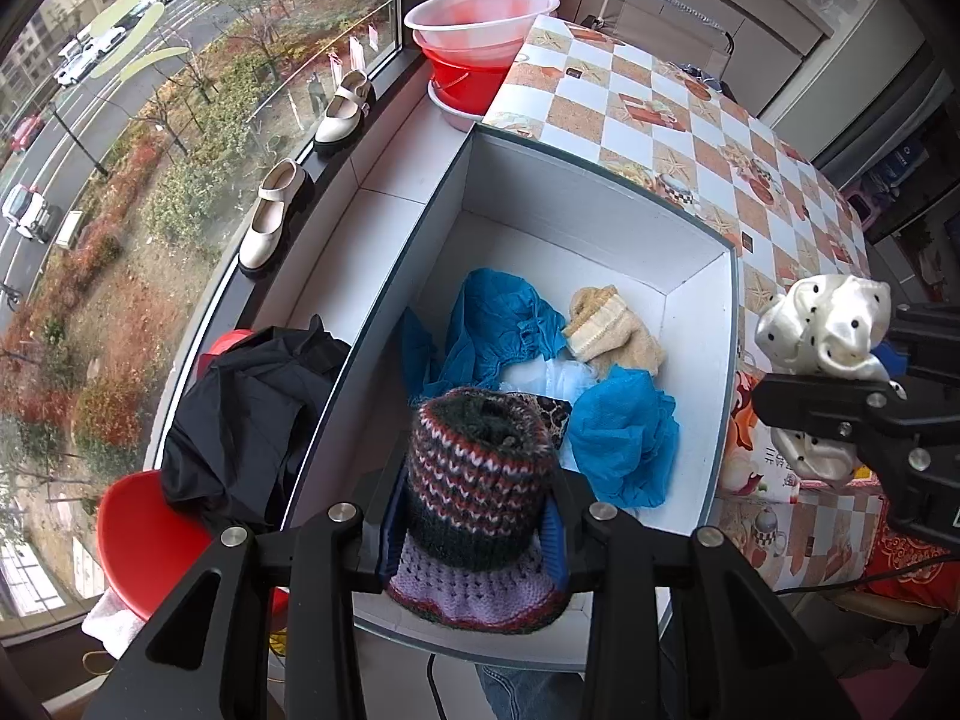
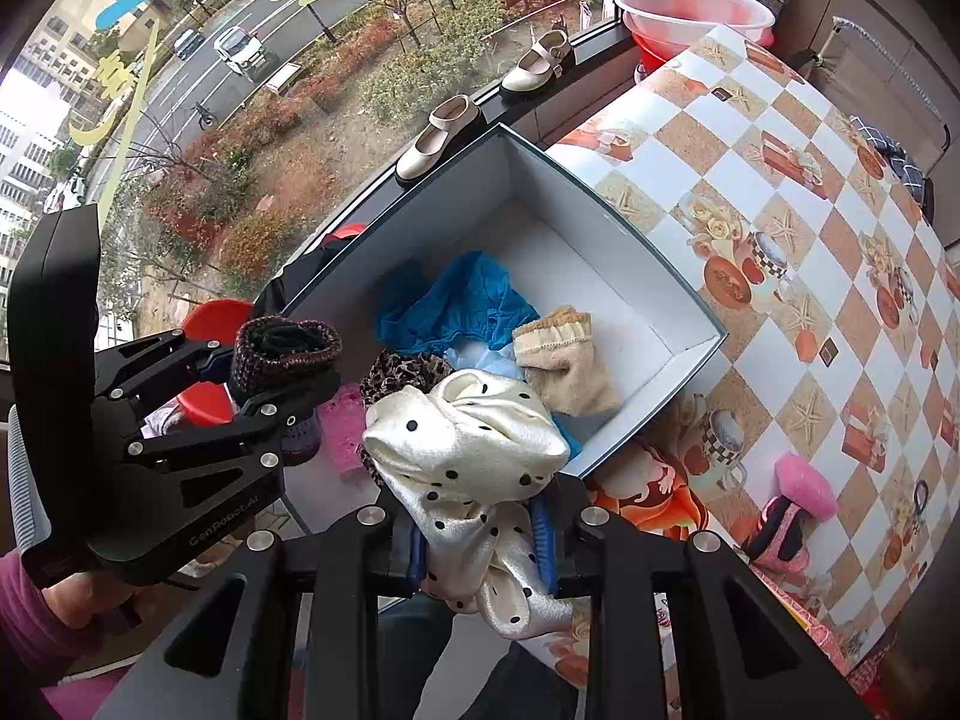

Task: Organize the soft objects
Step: 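Carry the knit hat over the white box while the right tool carries the scrunchie there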

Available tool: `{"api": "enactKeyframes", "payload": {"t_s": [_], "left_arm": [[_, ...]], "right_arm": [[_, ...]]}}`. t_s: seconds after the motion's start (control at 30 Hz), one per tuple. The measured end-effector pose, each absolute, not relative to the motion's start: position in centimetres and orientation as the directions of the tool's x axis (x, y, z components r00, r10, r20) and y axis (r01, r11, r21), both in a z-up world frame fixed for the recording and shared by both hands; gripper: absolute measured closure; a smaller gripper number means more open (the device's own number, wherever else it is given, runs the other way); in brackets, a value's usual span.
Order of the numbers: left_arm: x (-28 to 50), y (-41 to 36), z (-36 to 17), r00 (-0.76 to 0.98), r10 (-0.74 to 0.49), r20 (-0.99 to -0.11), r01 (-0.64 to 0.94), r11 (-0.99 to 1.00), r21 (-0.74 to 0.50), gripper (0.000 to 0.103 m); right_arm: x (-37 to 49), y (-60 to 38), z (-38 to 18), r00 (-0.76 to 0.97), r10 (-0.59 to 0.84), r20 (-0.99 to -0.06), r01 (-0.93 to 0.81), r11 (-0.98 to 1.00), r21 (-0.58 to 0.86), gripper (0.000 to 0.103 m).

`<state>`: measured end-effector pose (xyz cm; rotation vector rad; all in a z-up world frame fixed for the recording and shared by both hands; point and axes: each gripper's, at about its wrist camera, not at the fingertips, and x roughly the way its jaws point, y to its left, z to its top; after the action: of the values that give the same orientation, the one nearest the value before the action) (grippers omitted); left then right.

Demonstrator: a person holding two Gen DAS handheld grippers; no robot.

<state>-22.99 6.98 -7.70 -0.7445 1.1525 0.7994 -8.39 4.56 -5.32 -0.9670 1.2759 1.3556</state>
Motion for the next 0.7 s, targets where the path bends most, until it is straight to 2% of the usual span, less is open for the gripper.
{"api": "enactKeyframes", "payload": {"t_s": [0.7], "left_arm": [[-20.3,7.5,-9.9,0.181,0.116,-0.977,-0.836,0.541,-0.091,0.063]], "right_arm": [[-7.4,6.9,-8.0,-0.157,0.099,-0.983,-0.984,0.065,0.164,0.075]]}}
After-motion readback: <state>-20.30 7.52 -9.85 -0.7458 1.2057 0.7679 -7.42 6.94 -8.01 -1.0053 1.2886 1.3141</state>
